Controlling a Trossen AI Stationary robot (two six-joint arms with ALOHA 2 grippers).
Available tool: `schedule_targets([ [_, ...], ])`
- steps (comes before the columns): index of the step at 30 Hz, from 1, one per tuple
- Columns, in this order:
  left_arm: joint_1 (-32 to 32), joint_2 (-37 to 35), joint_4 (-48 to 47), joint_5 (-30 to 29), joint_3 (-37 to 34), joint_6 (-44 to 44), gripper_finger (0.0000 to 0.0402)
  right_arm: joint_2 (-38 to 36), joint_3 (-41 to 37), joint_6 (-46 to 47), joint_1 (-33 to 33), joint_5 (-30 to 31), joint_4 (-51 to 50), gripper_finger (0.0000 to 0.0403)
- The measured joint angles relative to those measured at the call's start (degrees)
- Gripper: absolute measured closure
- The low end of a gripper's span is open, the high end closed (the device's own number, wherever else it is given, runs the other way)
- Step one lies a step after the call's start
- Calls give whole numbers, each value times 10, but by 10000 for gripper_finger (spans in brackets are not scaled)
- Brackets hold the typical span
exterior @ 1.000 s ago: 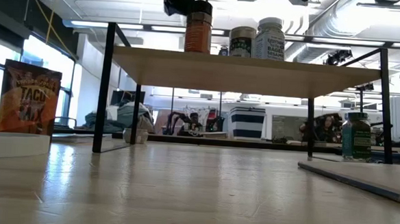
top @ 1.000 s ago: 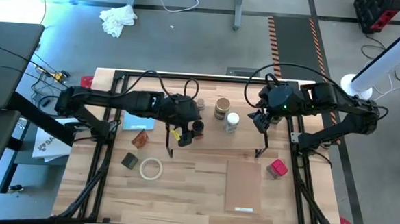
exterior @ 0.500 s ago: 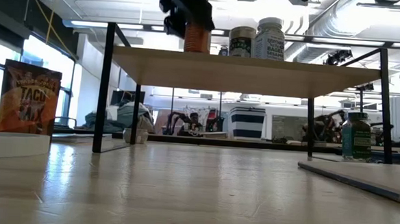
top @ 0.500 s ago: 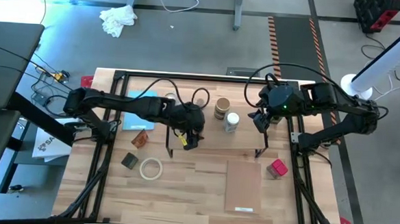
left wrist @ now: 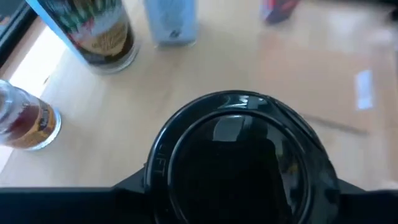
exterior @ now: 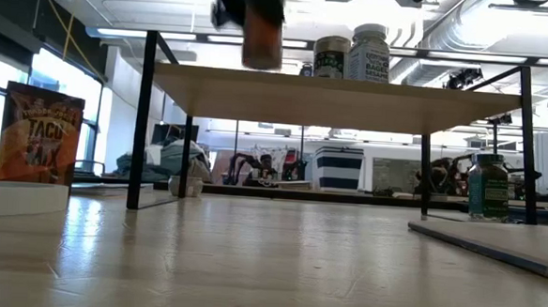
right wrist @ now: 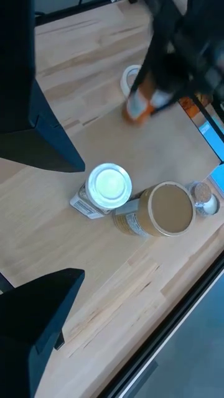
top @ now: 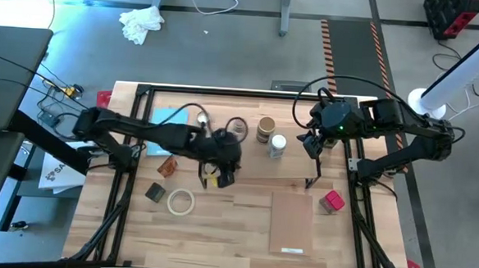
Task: Shelf spices
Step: Remove the black seasoning bottle from the shelf
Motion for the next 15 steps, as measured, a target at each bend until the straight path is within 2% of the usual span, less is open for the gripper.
schedule_targets([
  [3,-37,-54,-28,-2,1,-36,235,0,0,0,0,1,0,139],
  [7,-120,-115,-82,-8,1,-115,235,0,0,0,0,2,1,139],
  [13,-291,-132,-172,-131,1,-285,235,0,0,9,0,7,8,139],
  [15,-331,-122,-197,-148,-11,-339,235,0,0,9,0,7,17,139],
])
